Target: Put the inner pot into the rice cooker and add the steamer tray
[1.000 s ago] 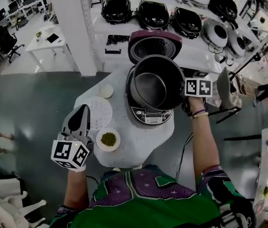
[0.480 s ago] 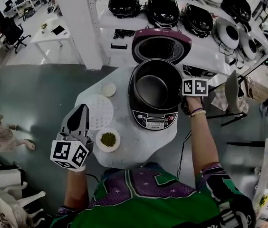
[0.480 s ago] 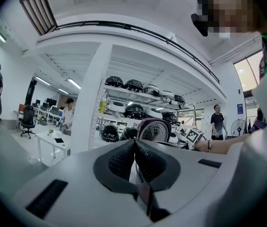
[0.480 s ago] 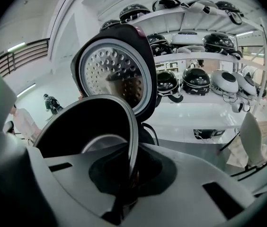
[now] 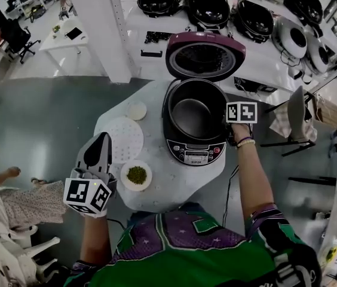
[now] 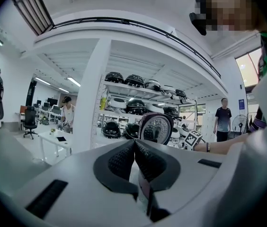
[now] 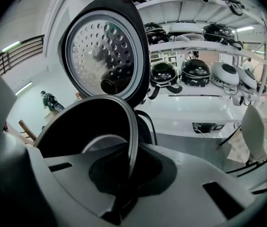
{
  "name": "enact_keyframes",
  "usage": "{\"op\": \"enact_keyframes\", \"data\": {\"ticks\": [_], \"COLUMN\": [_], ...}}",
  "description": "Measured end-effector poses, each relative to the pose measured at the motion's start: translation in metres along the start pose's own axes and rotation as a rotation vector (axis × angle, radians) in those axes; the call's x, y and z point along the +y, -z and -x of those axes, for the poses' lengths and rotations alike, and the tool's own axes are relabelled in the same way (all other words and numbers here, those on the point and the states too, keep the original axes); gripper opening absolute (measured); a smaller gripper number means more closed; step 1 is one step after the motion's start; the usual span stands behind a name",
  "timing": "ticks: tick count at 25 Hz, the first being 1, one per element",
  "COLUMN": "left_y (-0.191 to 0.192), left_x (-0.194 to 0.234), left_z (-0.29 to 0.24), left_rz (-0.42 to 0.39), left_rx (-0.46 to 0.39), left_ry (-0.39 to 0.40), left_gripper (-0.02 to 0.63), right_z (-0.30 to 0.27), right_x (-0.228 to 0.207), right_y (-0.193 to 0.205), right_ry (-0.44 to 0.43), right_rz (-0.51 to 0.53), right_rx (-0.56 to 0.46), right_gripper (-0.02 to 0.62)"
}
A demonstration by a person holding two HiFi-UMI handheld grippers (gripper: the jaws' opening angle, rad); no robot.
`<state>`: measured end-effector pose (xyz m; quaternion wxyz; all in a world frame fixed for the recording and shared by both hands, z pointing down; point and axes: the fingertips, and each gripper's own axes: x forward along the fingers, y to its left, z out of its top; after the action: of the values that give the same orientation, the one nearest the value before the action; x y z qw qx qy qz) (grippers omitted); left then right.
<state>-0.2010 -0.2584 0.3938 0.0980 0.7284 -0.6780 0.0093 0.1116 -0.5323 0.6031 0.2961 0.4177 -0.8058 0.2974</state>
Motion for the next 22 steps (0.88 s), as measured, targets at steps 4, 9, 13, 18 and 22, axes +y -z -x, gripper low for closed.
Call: {"op": "enact_keyframes", "data": {"ticks": [4,9,13,18,22], "left_y": [0.005,0.008,0.008,0.007,0.011], "left_x": [-0.001,0.003,0.006,0.008,0.009], "left_z": [-0.003,-0.003,-0.001,0.002,0.005], "left_rz": [-0.012,-0.034,-0.039,-0.039,-0.039], "left_rx": [0.017,0.032,0.038,0.04,0.037], "left_ry": [0.004,-0.007,-0.017,-0.022,-0.016], "left_gripper": [0.021,0.021,0.021,0.021,0.021], "right_z": [-0.009,-0.016,-0.017,-0.017,-0.017], "right_x": [-0.003,-0.003,-0.003,-0.002,-0.001], "right_y": [0.006,0.005,0.003,0.003,0.005], "right_ry": [0.005,0.026,0.065,0.096,0.104], "right_rz": [0.002,0.059,0.128,0.163,0.17], "right_rx": [0.012,0.003,-0.011,-0.023,-0.03], "right_gripper": [0.014,0.015,0.018,0.018,0.028]}}
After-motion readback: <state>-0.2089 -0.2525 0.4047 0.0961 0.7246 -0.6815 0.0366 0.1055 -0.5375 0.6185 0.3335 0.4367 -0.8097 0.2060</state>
